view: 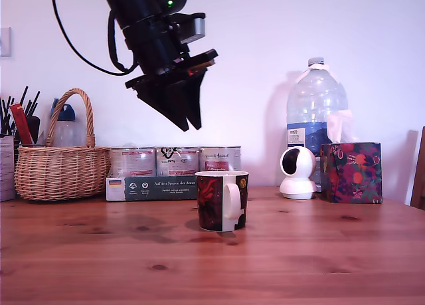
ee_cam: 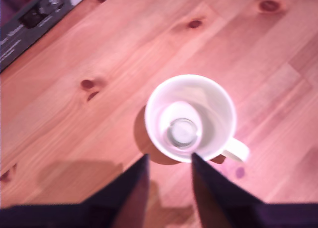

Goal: Pick up the coffee capsules from the table one by one and drop them inside the nearest coffee cup

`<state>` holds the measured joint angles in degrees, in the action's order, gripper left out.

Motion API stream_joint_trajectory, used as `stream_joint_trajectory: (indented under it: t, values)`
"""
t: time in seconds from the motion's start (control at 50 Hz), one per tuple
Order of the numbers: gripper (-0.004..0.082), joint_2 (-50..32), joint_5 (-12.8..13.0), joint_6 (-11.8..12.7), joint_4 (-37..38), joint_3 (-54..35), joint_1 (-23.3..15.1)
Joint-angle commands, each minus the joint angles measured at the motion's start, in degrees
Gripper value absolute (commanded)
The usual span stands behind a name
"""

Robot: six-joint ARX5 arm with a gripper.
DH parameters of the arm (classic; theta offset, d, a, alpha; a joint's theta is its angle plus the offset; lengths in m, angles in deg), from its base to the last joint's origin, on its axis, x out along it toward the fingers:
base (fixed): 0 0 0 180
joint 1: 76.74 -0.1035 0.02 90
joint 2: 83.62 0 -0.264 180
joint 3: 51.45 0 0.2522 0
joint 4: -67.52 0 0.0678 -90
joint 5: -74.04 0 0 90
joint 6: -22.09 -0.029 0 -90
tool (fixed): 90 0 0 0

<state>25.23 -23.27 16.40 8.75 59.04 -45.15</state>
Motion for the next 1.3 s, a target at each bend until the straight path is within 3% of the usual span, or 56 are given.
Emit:
stream_joint_trajectory:
  t: [0.0, 0.42, 0.84, 1.02, 1.28]
  values:
    - [-0.0024, -2.9, -0.6, 0.8, 1.0, -2.1, -0.8]
    - [-0.0024, -20.4, -1.8, 1.8, 19.1, -26.8, -8.3]
    - [-0.0024, -38.5, -7.7, 1.9, 37.0, -51.7, -22.6]
    - [-0.0024, -44.8, -10.8, 3.1, 41.9, -60.3, -28.5]
    - [-0.0024, -54.9, -11.4, 6.4, 49.4, -72.8, -30.8]
